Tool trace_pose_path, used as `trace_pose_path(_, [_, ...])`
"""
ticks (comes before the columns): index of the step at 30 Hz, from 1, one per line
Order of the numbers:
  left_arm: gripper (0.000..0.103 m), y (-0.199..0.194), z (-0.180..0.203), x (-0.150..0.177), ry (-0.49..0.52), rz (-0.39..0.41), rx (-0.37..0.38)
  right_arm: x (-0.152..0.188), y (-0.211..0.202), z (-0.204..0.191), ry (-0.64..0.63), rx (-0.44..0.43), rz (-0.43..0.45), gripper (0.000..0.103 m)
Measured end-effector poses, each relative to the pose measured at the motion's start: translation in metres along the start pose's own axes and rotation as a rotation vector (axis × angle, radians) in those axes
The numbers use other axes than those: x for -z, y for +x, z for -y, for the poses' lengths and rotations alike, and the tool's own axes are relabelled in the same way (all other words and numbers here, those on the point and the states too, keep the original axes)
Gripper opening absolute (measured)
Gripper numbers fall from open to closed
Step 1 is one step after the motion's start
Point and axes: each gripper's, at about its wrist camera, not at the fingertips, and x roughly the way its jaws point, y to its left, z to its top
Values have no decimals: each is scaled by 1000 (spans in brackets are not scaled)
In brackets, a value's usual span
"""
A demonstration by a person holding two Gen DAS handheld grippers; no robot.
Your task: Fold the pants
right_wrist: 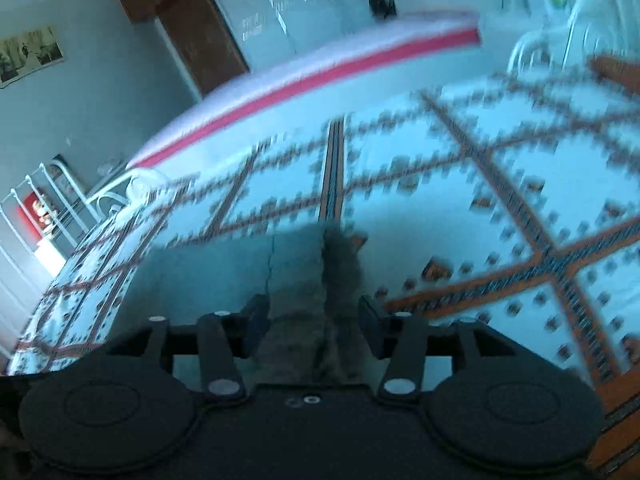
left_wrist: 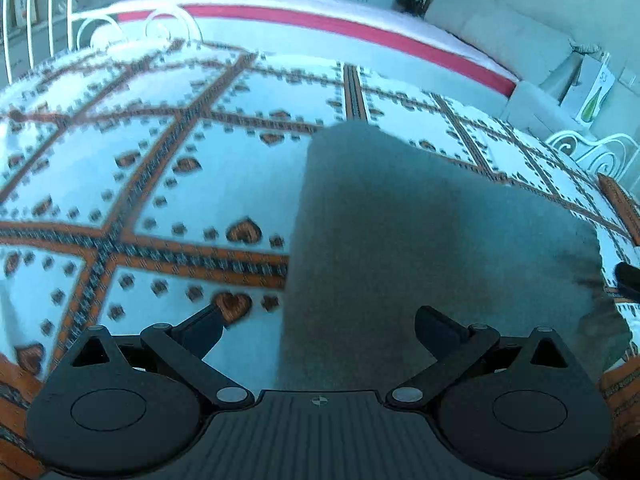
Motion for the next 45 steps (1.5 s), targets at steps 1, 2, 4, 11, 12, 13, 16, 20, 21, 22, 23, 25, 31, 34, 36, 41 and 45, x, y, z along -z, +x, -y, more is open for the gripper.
trace_pose_path(1, [101, 0, 1, -1, 5, 1, -15, 1, -4, -9, -65, 13, 31, 45])
trace_pose_path(2, [101, 1, 1, -3, 7, -3, -24, 3, -6, -20, -143, 11, 48, 45])
trace_pose_path(4, [101, 5, 4, -5, 14, -19, -35, 8, -6, -40, -275, -11, 65, 44])
trace_pose_path(11, [101, -6, 29, -11, 130, 33, -54, 15, 12, -71, -387, -57, 14, 44])
trace_pose_path(12, [101, -6, 32, -13, 137, 34, -50, 14, 12, -73, -381, -62, 15, 47])
trace_pose_path(13, [101, -5, 33, -16, 138, 34, -45, 11, 13, -75, -378, -66, 16, 50])
trace_pose_path(16, [101, -3, 37, -20, 136, 34, -42, 8, 18, -84, -407, -69, 17, 54])
trace_pose_path(20, [101, 1, 42, -24, 140, 38, -43, -1, 26, -87, -401, -68, 35, 55])
trace_pose_path(21, [101, 3, 43, -25, 140, 37, -42, -2, 27, -86, -391, -71, 40, 56])
trace_pose_path(22, [101, 5, 44, -25, 140, 33, -43, -2, 30, -85, -380, -73, 42, 57])
trace_pose_path(23, [101, 7, 44, -25, 142, 28, -44, -2, 31, -84, -375, -73, 42, 58])
trace_pose_path(25, [101, 11, 45, -26, 141, 21, -46, 2, 35, -81, -366, -64, 30, 59])
trace_pose_path(31, [101, 24, 47, -32, 152, 8, -34, 3, 43, -79, -352, -23, 30, 42])
trace_pose_path(34, [101, 29, 51, -42, 174, 9, -12, -2, 49, -85, -415, 8, 28, 9])
trace_pose_path(36, [101, 32, 54, -52, 182, 13, 25, -7, 54, -87, -417, 8, 30, 6])
trace_pose_path(41, [84, 64, 61, -65, 228, -22, 18, -4, 84, -90, -522, 64, -22, 0])
trace_pose_path(45, [95, 85, 53, -71, 187, -22, -3, -7, 111, -69, -482, 106, -68, 0])
